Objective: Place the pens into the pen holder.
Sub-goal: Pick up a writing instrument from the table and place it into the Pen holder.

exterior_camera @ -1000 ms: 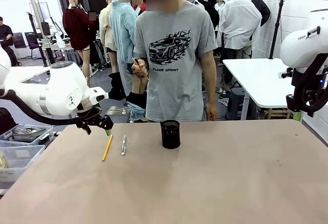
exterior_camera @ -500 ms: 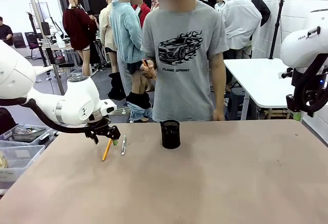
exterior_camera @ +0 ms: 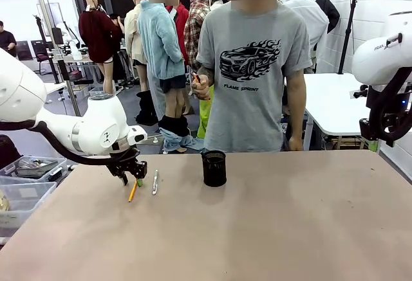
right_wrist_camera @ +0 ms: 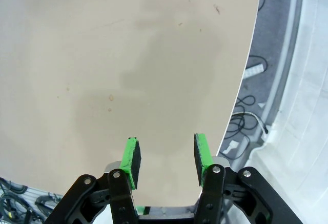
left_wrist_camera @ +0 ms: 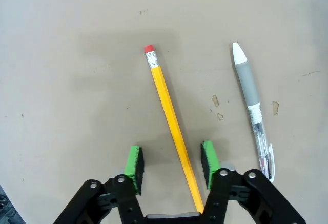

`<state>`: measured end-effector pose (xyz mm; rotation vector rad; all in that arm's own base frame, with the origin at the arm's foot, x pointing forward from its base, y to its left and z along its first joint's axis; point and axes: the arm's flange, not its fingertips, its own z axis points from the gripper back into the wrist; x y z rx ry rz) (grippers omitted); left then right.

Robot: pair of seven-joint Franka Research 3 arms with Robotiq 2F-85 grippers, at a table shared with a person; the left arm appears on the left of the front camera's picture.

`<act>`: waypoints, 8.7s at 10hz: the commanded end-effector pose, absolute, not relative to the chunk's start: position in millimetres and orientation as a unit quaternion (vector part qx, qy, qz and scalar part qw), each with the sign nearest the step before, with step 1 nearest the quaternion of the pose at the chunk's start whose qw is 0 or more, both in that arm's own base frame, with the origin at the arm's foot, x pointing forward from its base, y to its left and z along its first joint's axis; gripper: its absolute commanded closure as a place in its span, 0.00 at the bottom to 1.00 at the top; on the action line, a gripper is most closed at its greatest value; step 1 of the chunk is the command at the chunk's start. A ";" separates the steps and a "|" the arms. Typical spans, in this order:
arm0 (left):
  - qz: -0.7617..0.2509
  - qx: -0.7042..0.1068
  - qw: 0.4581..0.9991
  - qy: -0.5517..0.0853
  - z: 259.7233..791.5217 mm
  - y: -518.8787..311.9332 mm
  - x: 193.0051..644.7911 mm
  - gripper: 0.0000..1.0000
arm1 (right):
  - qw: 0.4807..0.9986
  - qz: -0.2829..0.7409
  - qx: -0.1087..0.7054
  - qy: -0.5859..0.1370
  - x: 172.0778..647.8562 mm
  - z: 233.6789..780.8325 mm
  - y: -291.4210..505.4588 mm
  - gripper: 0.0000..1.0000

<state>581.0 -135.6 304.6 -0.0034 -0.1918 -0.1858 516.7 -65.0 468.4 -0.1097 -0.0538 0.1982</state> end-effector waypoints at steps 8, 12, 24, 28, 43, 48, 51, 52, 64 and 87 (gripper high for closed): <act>-0.125 0.030 0.991 -0.044 282.8 -142.6 590.9 1.00 | 0.993 0.103 -0.055 -0.027 516.3 467.9 -66.0 0.46; -0.302 -0.140 0.936 -0.115 333.0 -128.4 583.5 1.00 | 0.993 0.103 -0.055 -0.027 516.3 467.9 -66.0 0.46; -0.362 -0.292 0.740 -0.486 426.1 92.1 449.4 1.00 | 0.993 0.103 -0.055 -0.027 516.3 467.9 -66.0 0.46; -0.377 -0.371 0.692 -0.492 433.8 43.0 497.7 1.00 | 0.993 0.103 -0.055 -0.027 516.3 467.9 -66.0 0.46; -0.503 -0.566 0.509 -0.408 374.7 -207.8 644.8 1.00 | 0.993 0.103 -0.055 -0.027 516.3 467.9 -66.0 0.46; -0.508 -0.566 0.498 -0.416 362.7 -257.9 674.2 1.00 | 0.993 0.103 -0.055 -0.027 516.3 467.9 -66.0 0.46; -0.508 -0.537 0.527 -0.420 342.9 -278.2 698.1 1.00 | 0.993 0.103 -0.055 -0.027 516.3 467.9 -66.0 0.46; -0.507 -0.528 0.532 -0.425 338.8 -284.5 702.1 1.00 | 0.993 0.103 -0.055 -0.027 516.3 467.9 -66.0 0.46; -0.498 -0.542 0.541 -0.408 371.7 -228.7 647.3 0.41 | 0.993 0.103 -0.055 -0.027 516.3 467.9 -66.0 0.46; -0.108 0.035 0.991 -0.069 353.0 -215.0 606.8 0.41 | 0.993 0.103 -0.055 -0.027 516.3 467.9 -66.0 0.46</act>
